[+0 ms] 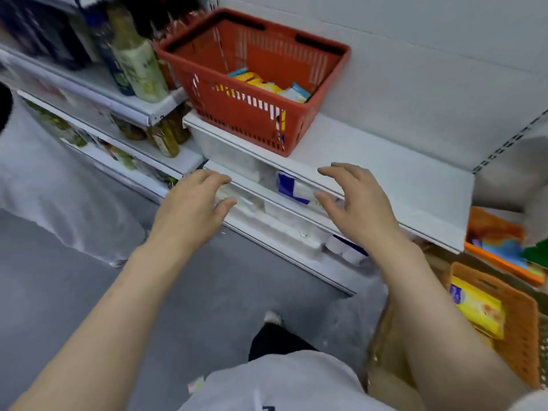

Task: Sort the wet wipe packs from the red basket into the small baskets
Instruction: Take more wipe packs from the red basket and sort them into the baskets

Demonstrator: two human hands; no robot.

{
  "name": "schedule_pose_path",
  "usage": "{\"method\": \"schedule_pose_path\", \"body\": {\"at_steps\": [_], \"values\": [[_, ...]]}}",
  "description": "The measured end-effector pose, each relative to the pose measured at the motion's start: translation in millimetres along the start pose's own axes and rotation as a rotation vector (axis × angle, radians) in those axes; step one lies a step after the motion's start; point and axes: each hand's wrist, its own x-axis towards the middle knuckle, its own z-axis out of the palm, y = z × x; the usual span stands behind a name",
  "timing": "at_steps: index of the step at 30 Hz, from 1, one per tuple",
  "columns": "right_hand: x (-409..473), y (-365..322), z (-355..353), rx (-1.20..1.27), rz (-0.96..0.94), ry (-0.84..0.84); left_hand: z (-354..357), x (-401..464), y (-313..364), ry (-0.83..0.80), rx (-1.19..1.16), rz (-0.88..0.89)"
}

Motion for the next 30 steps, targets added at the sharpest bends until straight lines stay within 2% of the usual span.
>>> {"method": "schedule_pose_path", "body": {"at_steps": [6,13,19,24,30], "values": [[131,-48,4,-0.006,-0.007,0.077,-30,134,-54,0.060,-0.035,0.106],[244,-75,39,-0.069,0.123,0.162,-20,282,-121,0.029,-0.146,0.266],[313,-96,71,-0.070,0.290,0.203,-13,396,-166,-0.132,-0.157,0.320],[356,-78,89,-0.161,0.480,-0.031,3,460,-177,-0.301,-0.138,0.330],[407,-39,129,-0.176,0.620,-0.607,22,489,-180,-0.455,-0.133,0.315]]}}
